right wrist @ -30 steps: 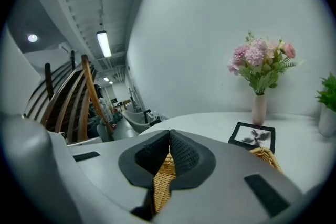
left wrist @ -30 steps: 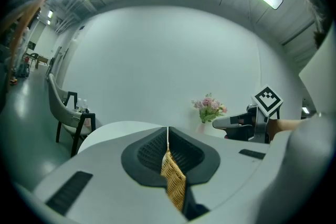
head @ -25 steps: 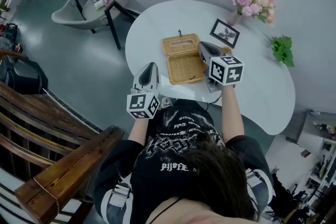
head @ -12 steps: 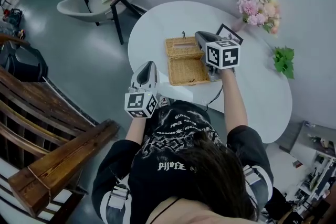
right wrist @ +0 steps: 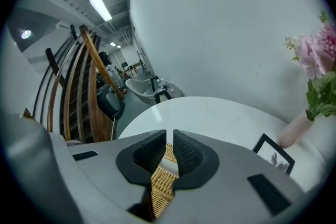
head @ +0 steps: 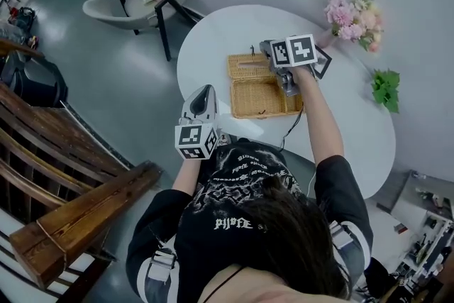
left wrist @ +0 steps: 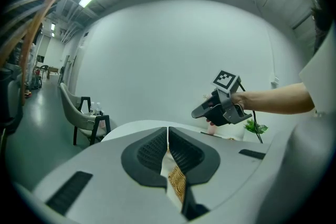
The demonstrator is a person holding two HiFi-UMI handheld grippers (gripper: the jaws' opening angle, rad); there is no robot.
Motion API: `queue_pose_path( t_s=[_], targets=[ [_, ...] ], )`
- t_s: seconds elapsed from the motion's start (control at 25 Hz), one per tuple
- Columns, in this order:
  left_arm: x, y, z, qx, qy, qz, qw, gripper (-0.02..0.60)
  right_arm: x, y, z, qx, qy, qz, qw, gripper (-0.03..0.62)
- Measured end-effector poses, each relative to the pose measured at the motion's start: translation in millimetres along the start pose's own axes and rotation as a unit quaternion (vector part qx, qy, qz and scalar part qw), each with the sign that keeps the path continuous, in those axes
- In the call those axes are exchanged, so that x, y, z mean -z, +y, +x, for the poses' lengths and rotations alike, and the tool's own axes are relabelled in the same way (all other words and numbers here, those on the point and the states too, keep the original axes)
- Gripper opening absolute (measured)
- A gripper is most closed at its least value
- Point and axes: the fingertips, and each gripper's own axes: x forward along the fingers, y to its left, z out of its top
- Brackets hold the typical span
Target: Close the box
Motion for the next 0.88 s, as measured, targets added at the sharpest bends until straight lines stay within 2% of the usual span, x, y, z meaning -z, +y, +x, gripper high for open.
queue_pose_path(
  t_s=[0.16, 0.48, 0.88],
  targets=[
    [0, 1, 0, -0.004, 0.002, 0.004, 1.0000, 0.028, -2, -3, 19, -0.009, 0.033, 0.012, 0.999, 0.069],
    [0, 20, -1, -0.033, 0.005, 0.001, 0.9994, 0.028, 5, -12, 56, -0.025, 0.086, 0.053, 0.995, 0.129],
    [1, 32, 4, -0.054, 0.012, -0.004, 0.9985, 0.028, 18, -30, 93, -0.015, 0.152, 0.075, 0.985, 0.155]
  ],
)
